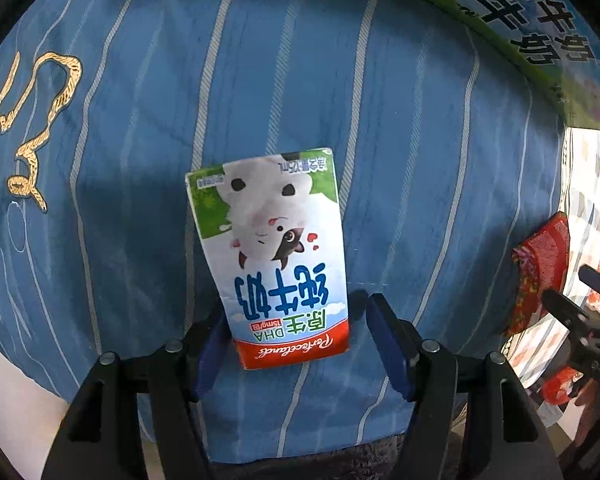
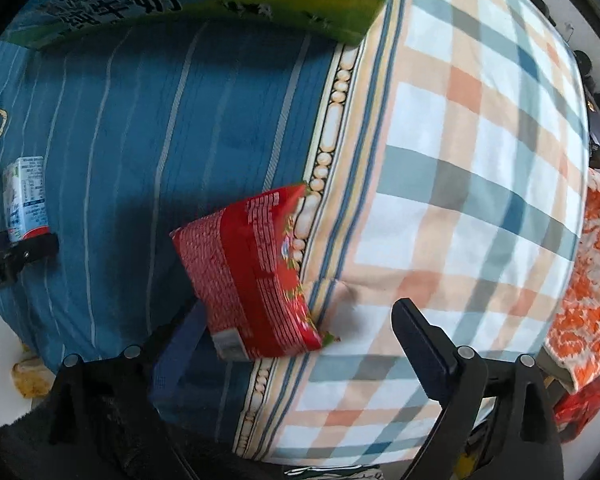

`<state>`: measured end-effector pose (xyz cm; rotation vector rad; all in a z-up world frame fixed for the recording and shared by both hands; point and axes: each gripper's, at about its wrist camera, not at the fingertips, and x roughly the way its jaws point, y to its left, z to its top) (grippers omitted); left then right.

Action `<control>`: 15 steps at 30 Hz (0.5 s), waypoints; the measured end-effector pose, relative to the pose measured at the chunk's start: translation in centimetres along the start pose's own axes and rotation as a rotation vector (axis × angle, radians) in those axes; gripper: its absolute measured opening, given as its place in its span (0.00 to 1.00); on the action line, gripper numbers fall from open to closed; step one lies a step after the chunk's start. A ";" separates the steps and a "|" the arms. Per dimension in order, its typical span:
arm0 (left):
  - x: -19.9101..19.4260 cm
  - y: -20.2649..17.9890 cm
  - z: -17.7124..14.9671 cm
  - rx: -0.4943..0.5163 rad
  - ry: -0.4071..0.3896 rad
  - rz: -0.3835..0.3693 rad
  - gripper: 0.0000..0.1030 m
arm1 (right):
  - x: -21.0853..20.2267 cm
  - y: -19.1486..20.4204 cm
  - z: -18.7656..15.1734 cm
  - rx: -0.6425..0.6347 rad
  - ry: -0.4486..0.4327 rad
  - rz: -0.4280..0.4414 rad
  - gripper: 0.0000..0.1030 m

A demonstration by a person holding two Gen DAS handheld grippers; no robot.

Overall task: Organize soft objects
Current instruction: 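Lift the milk carton and red packet off the bed with both tools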

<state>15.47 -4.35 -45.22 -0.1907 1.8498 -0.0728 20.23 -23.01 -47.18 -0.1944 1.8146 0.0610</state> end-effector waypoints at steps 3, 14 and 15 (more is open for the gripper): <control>0.1 -0.1 0.2 -0.016 0.009 -0.021 0.62 | 0.8 0.5 0.8 -0.007 0.011 0.014 1.00; -0.8 -0.3 -0.7 -0.041 -0.065 -0.015 0.48 | 5.1 0.7 2.2 0.052 0.051 0.059 0.70; -0.9 -0.3 -0.9 -0.042 -0.074 -0.016 0.48 | 4.9 1.0 2.0 0.046 0.037 0.050 0.58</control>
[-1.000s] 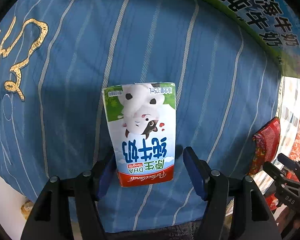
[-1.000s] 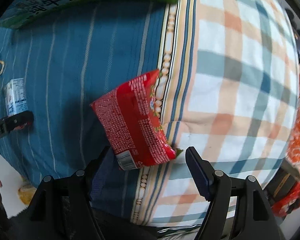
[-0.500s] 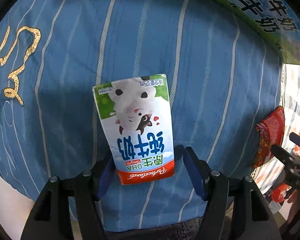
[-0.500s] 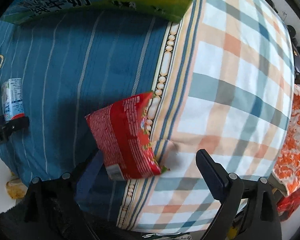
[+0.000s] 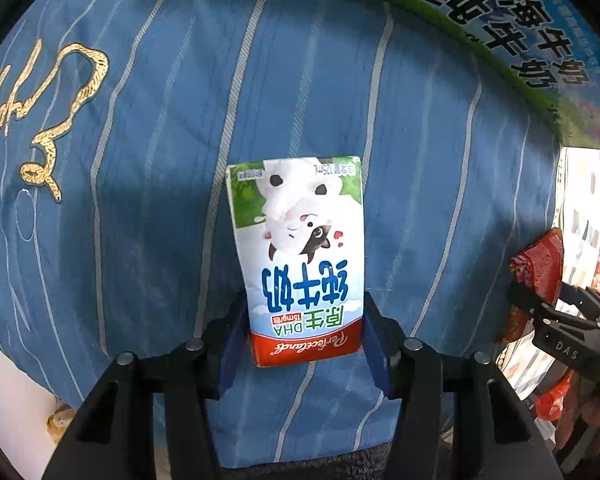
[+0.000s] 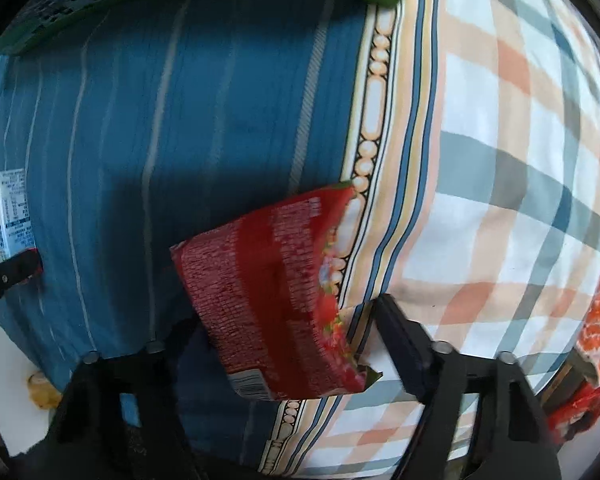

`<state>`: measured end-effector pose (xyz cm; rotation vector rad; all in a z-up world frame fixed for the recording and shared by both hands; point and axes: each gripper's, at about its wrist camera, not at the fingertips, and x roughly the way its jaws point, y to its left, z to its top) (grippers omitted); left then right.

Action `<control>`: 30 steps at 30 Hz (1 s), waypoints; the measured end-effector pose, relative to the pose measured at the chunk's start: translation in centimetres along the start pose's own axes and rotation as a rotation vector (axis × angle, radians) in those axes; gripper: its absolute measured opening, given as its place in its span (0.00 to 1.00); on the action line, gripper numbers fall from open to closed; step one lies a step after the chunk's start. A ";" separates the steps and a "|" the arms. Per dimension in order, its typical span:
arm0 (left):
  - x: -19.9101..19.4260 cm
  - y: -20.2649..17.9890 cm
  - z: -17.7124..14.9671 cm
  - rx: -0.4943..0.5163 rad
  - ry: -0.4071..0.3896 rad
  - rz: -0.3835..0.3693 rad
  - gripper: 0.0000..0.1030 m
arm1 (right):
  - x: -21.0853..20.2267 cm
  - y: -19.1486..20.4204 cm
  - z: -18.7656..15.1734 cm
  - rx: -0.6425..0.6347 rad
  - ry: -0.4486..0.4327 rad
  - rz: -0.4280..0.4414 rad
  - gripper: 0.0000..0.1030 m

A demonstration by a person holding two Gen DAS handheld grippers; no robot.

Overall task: Organize soft objects
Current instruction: 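Lift the milk carton and red packet off the bed with both tools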

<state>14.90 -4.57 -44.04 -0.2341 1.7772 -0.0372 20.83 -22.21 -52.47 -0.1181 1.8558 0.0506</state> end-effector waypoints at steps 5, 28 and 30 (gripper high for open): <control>-1.4 -1.9 -1.0 0.076 -0.074 0.047 0.48 | -1.5 1.9 -1.0 -0.014 -0.035 -0.010 0.51; -3.8 -6.5 0.6 0.117 -0.152 0.021 0.42 | -4.1 0.5 -1.1 0.020 -0.063 0.047 0.48; -4.8 -7.4 -0.2 0.139 -0.172 0.019 0.42 | -5.4 0.5 -1.3 0.024 -0.088 0.064 0.48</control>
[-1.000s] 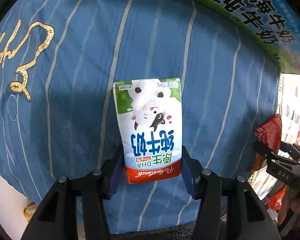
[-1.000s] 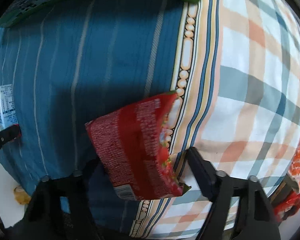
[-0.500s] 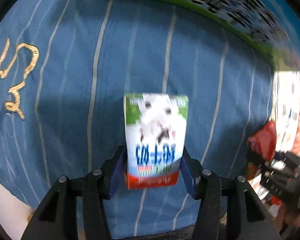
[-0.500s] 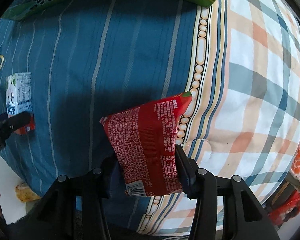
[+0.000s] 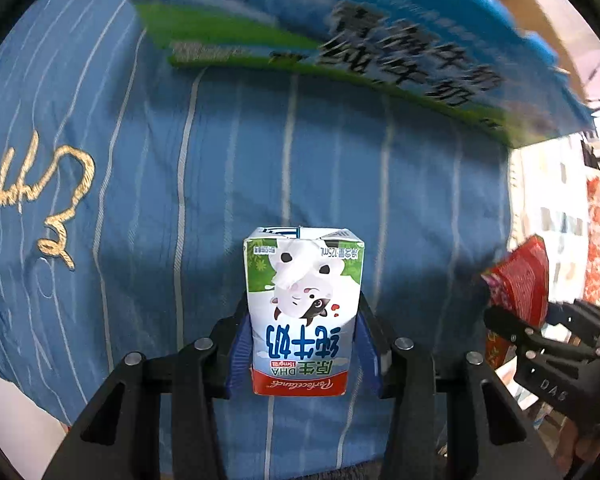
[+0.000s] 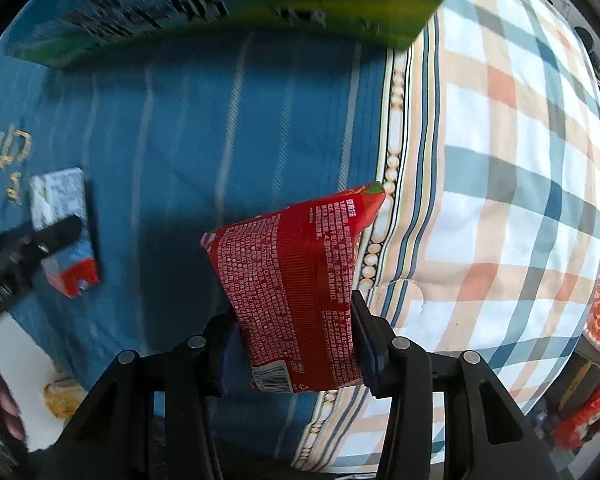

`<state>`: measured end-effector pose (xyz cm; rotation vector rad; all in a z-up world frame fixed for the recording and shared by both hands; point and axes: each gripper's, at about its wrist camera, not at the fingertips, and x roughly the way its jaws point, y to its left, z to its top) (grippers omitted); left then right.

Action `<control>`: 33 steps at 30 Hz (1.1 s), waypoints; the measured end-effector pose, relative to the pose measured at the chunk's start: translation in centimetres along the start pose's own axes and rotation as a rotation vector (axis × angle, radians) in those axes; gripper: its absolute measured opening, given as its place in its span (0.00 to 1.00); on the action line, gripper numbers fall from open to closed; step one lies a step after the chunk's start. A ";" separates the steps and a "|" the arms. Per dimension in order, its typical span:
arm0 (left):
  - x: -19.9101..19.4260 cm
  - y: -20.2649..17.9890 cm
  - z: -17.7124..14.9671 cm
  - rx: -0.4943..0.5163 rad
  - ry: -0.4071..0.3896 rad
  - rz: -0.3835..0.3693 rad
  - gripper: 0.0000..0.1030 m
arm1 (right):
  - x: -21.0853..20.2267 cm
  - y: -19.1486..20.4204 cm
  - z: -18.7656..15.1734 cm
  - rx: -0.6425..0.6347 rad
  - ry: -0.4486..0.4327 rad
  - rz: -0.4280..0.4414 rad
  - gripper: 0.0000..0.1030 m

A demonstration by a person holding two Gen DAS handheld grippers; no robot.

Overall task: Organize soft objects
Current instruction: 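Carry the milk carton and red packet into the cardboard box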

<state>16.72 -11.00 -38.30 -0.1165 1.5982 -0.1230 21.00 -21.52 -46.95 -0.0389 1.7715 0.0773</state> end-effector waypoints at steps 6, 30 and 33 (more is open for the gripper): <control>-5.6 -1.7 -0.1 0.077 -0.123 -0.006 0.42 | -5.4 0.7 -0.6 0.009 -0.092 0.082 0.48; -19.3 0.5 14.6 0.129 -0.415 0.001 0.42 | -24.1 1.6 9.0 0.073 -0.482 0.218 0.48; -17.6 0.9 16.4 0.121 -0.375 -0.004 0.42 | -23.0 2.1 11.1 0.085 -0.469 0.198 0.48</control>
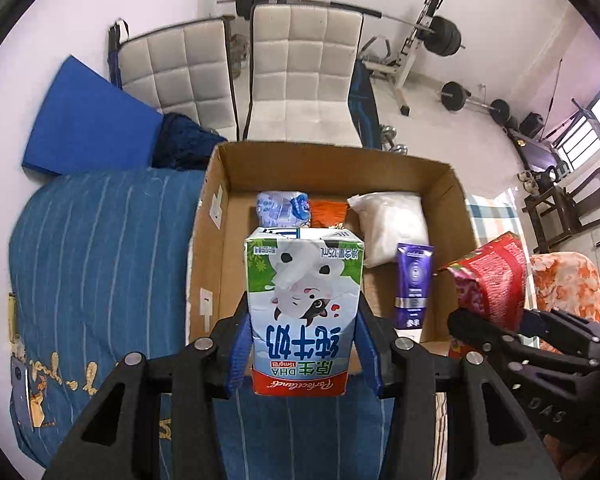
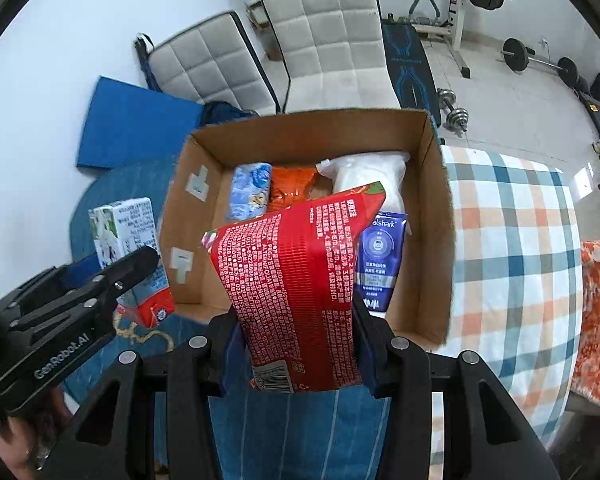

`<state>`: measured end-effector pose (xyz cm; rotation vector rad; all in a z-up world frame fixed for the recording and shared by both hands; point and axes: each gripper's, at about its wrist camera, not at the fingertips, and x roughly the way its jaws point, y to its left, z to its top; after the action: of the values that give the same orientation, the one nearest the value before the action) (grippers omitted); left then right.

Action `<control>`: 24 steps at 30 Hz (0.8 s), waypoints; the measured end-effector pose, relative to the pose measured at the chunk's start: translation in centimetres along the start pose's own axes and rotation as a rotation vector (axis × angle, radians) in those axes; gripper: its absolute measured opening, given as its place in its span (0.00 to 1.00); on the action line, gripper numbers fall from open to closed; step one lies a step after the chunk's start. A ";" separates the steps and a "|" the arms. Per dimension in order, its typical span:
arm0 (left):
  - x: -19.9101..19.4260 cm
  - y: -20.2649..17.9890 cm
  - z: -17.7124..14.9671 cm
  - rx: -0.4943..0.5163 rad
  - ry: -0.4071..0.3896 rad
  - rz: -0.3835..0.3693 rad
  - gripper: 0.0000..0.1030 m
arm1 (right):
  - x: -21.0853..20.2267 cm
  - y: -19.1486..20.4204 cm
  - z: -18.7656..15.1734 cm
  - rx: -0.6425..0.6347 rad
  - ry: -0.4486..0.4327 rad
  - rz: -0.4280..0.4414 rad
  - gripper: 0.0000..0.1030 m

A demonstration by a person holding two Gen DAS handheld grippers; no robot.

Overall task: Organize soft objects
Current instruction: 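Carry the milk carton and red packet into the cardboard box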

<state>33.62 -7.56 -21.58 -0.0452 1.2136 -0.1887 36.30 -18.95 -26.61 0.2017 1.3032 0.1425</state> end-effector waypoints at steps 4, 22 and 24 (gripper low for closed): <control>3.5 0.9 0.6 -0.021 0.086 -0.027 0.42 | 4.0 -0.1 1.1 0.028 0.053 -0.012 0.48; 16.3 4.3 0.1 -0.123 0.419 -0.087 0.42 | 18.3 -1.3 1.9 0.130 0.264 -0.037 0.48; 17.1 4.6 0.0 -0.131 0.445 -0.096 0.42 | 19.5 -1.5 1.9 0.145 0.285 -0.030 0.48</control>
<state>39.95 -5.91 -38.09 -0.1833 1.6687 -0.2097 43.18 -16.27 -44.80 0.2928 1.6017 0.0517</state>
